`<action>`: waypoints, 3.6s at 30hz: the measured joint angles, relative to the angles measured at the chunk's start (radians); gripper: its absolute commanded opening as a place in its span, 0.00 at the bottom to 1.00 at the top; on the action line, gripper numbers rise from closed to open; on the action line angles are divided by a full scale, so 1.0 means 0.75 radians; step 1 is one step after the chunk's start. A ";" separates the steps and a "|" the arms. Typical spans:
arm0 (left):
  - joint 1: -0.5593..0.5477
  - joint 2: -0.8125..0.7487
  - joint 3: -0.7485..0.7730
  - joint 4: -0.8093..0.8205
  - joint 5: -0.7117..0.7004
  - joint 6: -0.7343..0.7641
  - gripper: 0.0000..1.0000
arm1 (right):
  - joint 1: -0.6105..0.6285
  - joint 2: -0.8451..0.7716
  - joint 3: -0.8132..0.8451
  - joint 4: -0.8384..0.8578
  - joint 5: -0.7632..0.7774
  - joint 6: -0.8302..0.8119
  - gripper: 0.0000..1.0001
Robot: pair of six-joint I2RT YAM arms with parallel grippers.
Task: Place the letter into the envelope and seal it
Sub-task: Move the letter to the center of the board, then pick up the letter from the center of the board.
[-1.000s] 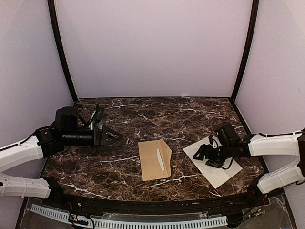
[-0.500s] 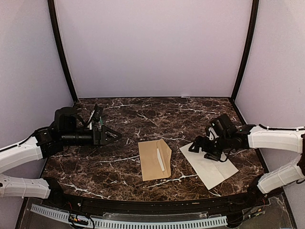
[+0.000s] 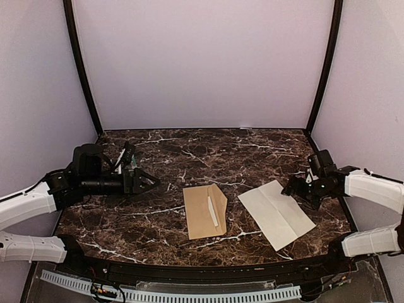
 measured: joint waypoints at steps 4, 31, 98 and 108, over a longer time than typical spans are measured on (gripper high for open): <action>0.000 -0.030 -0.015 -0.003 -0.007 -0.006 0.83 | -0.003 0.068 -0.033 0.011 -0.028 -0.016 0.95; 0.000 -0.036 -0.036 -0.013 -0.016 -0.022 0.83 | 0.441 0.131 -0.043 0.087 -0.004 0.101 0.92; 0.000 -0.020 -0.040 -0.023 -0.024 -0.028 0.83 | 0.576 -0.052 -0.139 -0.285 0.231 0.296 0.61; 0.000 -0.007 -0.040 -0.020 -0.023 -0.029 0.83 | 0.574 -0.073 -0.163 -0.232 0.190 0.320 0.40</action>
